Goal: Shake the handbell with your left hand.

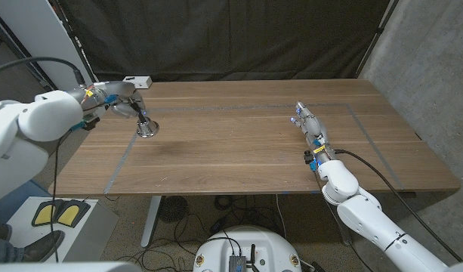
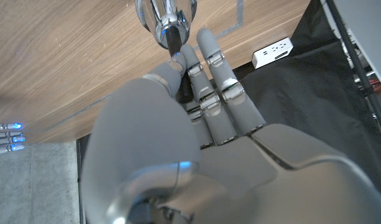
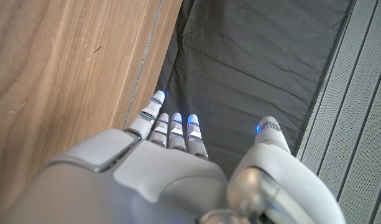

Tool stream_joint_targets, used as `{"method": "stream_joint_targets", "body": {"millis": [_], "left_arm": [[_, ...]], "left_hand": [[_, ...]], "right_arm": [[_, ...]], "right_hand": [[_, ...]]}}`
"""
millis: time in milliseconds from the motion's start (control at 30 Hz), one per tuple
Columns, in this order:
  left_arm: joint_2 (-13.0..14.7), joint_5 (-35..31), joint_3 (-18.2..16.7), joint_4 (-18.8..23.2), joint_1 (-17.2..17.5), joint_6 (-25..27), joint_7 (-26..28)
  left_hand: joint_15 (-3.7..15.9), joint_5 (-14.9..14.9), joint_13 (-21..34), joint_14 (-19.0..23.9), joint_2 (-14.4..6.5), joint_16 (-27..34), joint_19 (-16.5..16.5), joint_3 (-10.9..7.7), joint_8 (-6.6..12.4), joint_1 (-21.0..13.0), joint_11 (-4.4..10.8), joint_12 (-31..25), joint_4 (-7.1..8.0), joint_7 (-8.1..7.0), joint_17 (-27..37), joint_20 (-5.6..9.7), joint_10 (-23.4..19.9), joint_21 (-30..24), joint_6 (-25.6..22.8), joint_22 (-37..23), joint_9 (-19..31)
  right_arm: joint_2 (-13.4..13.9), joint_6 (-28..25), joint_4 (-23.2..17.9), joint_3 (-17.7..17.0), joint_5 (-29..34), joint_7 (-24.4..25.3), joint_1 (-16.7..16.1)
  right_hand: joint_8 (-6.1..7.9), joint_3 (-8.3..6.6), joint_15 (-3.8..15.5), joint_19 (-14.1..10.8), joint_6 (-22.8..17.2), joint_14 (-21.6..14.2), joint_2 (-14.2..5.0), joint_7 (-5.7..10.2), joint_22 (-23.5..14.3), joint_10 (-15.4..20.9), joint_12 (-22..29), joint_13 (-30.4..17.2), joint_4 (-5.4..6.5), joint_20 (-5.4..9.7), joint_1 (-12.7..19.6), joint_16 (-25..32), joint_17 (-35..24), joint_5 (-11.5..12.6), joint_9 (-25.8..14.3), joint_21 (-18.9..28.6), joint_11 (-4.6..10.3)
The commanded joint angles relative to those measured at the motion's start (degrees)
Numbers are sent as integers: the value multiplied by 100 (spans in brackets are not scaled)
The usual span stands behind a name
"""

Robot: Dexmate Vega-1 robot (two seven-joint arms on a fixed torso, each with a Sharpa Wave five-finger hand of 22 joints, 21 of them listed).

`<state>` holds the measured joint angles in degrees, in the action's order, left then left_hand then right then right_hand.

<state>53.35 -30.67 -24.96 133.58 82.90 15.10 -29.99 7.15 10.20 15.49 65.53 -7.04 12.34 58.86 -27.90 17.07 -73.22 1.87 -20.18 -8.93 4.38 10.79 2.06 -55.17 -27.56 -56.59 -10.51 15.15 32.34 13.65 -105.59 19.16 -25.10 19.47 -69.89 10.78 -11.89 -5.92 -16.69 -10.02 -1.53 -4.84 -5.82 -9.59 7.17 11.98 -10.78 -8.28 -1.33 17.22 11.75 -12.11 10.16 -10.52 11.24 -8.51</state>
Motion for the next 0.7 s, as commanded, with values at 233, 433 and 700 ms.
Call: {"method": "stream_joint_targets", "body": {"millis": [233, 433, 700], "left_arm": [[659, 662, 1242, -413, -1144, 48, 395], [775, 939, 1715, -597, -1489, -96, 845], [564, 1509, 2273, -1079, -1801, -773, 1733]], "left_hand": [[95, 22, 1109, 32, -105, 7, -39, -14, 5, -2, 114, -275, 14, -45, 48, 12, -110, -36, 3, -16, 37], [93, 21, 1152, 38, -109, 14, -45, -7, 9, 19, 119, -277, 23, -57, 55, 28, -101, -44, 5, -17, 49], [100, 22, 1205, 25, -110, 13, -56, -8, 9, 21, 112, -280, 15, -56, 62, 32, -91, -55, 4, -19, 52]], "right_arm": [[215, -182, -183, -287, -237, -42, -83], [244, -126, -143, -373, -290, -76, -102], [245, -142, -38, -401, -399, -162, -37]], "right_hand": [[-1, -19, -19, -58, -13, -51, -5, -53, -22, 1, 17, -14, 36, -8, 61, 23, -35, -8, -16, -8, -21], [0, -16, -22, -61, -17, -62, -4, -55, -22, 9, 20, -14, 39, -3, 56, 27, -37, -8, -16, -9, -15], [2, -14, -21, -71, -25, -69, -2, -62, -22, 15, 21, -14, 40, -3, 55, 28, -37, -8, -16, -6, -18]]}}
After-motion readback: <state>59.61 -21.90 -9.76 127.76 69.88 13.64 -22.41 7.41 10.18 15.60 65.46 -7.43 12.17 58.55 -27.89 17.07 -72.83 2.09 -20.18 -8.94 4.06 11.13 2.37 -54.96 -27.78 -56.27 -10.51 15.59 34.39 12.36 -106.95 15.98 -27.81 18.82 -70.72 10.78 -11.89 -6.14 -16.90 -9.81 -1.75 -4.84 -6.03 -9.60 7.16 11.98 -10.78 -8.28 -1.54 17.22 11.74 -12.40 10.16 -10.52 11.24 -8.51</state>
